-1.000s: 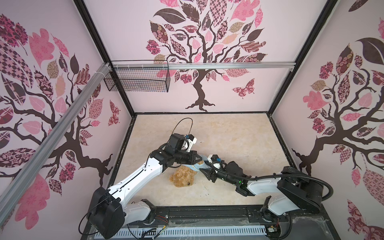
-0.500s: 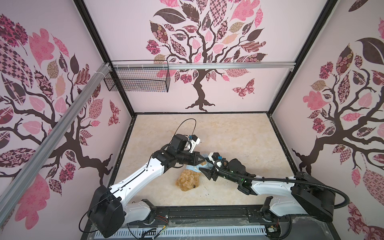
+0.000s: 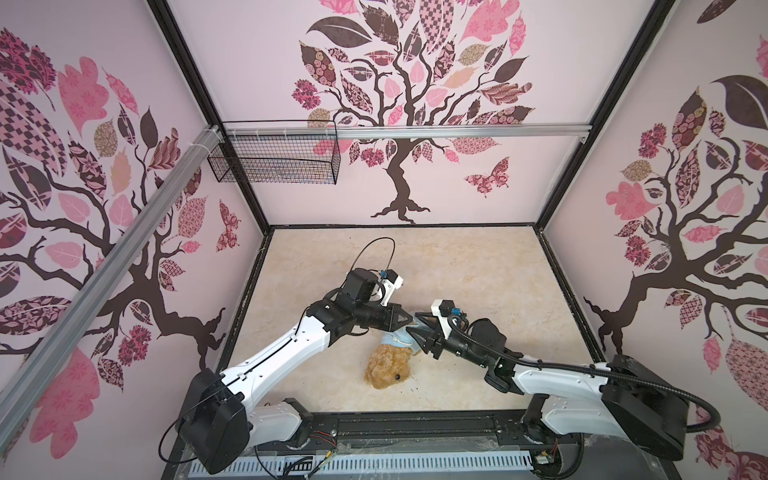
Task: Dress the teddy bear
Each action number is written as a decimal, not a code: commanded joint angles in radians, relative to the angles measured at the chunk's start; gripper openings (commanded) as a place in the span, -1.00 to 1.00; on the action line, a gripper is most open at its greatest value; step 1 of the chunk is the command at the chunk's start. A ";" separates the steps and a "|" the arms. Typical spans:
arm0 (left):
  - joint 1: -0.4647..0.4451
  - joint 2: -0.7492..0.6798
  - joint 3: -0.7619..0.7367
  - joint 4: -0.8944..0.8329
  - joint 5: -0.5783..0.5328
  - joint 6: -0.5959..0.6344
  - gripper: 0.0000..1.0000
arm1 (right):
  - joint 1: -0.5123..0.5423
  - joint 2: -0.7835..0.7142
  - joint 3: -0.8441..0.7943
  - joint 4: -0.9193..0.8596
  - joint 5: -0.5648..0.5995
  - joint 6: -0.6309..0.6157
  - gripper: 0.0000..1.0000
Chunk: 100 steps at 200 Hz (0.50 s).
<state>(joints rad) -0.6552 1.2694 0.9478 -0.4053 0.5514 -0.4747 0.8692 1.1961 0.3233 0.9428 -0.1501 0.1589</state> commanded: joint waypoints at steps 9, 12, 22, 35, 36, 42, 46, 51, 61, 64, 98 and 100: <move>-0.001 0.009 -0.008 0.021 0.012 0.014 -1.00 | -0.023 -0.081 -0.014 -0.006 -0.006 0.022 0.16; -0.002 0.010 -0.007 0.020 0.012 0.016 -1.00 | -0.023 -0.086 -0.015 -0.013 -0.007 0.017 0.17; -0.001 0.010 -0.002 0.021 0.012 0.015 -1.00 | -0.023 -0.094 -0.021 -0.043 -0.018 -0.009 0.20; -0.001 0.011 0.002 0.022 0.016 0.012 -1.00 | -0.022 -0.095 -0.021 -0.090 -0.041 -0.046 0.24; -0.001 0.011 0.002 0.022 0.016 0.012 -1.00 | -0.021 -0.096 -0.020 -0.094 -0.045 -0.049 0.25; -0.001 0.012 0.003 0.021 0.019 0.010 -1.00 | -0.022 -0.095 -0.022 -0.111 -0.056 -0.059 0.27; -0.001 0.012 0.005 0.023 0.023 0.009 -1.00 | -0.021 -0.095 -0.023 -0.118 -0.066 -0.067 0.29; -0.001 0.012 0.005 0.025 0.025 0.006 -1.00 | -0.022 -0.093 -0.026 -0.120 -0.075 -0.073 0.31; -0.001 0.010 0.004 0.031 0.031 0.000 -1.00 | -0.021 -0.090 -0.031 -0.117 -0.087 -0.081 0.35; -0.001 0.010 0.003 0.033 0.033 -0.002 -1.00 | -0.020 -0.087 -0.032 -0.114 -0.090 -0.084 0.36; -0.003 0.013 0.002 0.045 0.052 -0.014 -1.00 | -0.005 -0.017 -0.007 -0.091 -0.111 -0.119 0.43; -0.003 0.012 0.002 0.047 0.053 -0.015 -1.00 | -0.006 -0.010 -0.005 -0.088 -0.111 -0.121 0.43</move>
<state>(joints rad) -0.6556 1.2774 0.9478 -0.4038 0.5697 -0.4786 0.8516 1.1358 0.2886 0.8391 -0.2283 0.0814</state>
